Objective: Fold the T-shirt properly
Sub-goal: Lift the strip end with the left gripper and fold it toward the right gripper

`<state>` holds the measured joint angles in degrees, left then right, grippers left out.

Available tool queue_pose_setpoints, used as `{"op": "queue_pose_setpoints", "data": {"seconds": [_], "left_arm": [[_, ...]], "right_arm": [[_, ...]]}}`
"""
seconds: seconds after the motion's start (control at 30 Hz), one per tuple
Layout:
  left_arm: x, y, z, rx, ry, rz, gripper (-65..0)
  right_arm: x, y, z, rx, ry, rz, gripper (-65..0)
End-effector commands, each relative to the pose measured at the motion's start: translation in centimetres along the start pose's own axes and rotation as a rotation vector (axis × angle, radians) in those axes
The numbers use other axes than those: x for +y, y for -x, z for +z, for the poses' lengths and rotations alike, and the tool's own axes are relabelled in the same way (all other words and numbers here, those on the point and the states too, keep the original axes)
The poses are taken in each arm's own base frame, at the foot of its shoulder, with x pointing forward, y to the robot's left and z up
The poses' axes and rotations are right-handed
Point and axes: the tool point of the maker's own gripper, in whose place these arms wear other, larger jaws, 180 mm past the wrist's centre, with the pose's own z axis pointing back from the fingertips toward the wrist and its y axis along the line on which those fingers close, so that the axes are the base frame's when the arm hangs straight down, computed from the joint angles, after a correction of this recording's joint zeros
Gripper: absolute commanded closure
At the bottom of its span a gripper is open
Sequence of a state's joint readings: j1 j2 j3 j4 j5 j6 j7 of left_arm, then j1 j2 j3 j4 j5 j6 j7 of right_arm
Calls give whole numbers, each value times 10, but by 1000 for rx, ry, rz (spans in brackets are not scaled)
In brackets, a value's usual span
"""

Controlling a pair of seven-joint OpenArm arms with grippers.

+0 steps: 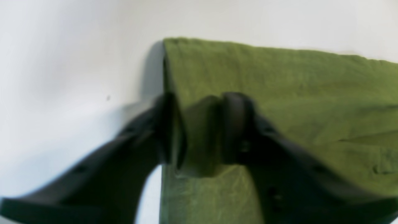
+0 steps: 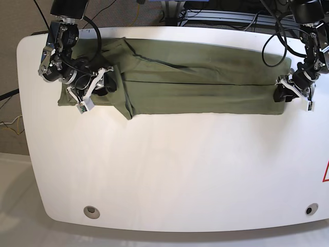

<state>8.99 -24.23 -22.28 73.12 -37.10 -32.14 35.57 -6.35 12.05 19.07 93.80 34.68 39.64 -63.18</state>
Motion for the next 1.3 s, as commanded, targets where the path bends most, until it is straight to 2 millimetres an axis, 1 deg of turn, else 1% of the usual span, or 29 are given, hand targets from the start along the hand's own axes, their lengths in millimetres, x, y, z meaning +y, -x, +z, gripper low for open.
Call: {"op": "queue_pose_setpoints", "data": {"seconds": [0.0,0.07,0.13,0.2,0.33,0.4,0.47,0.6,0.63,0.67,0.8,0.93,1.0,1.27], "left_arm": [[-1,-14,0,-29,10,-10,-196],[-6,-11,-4,-22,18,-8,-334],[-7,-9,-5,-11,21,-12,-400],[-8,-9,-6,-9,24,-14,-430],[-9,-11,-3,-15,39,-10,-446],[-11,-11,-3,-14,53,-8,-368],[-12,-11,-2,-9,63,-4,-245],[-14,-9,-2,6,77,-7,-66],[-15,-11,-2,-8,80,-10,-16],[-17,-13,-2,-21,83,-13,0],[-20,-14,-2,-25,91,-24,0],[-28,-12,-2,-28,104,-28,0],[-43,-15,-3,-45,126,-32,0],[-79,-25,5,-94,172,-80,0]], "right_arm": [[-1,-14,5,-46,2,22,-218],[-1,-15,6,-48,2,25,-217],[-1,-16,6,-48,2,27,-218],[-1,-15,6,-47,2,26,-218],[-1,-12,5,-39,2,24,-218],[-1,-13,6,-40,1,23,-217],[-1,-13,6,-41,1,23,-217],[-1,-12,5,-40,1,22,-220],[-1,-12,5,-38,1,23,-220],[-1,-12,4,-36,2,24,-221],[0,-14,4,-44,-1,24,-220],[0,-14,5,-45,2,26,-220],[0,-17,6,-53,6,34,-220],[0,-20,8,-59,9,42,-222]]}}
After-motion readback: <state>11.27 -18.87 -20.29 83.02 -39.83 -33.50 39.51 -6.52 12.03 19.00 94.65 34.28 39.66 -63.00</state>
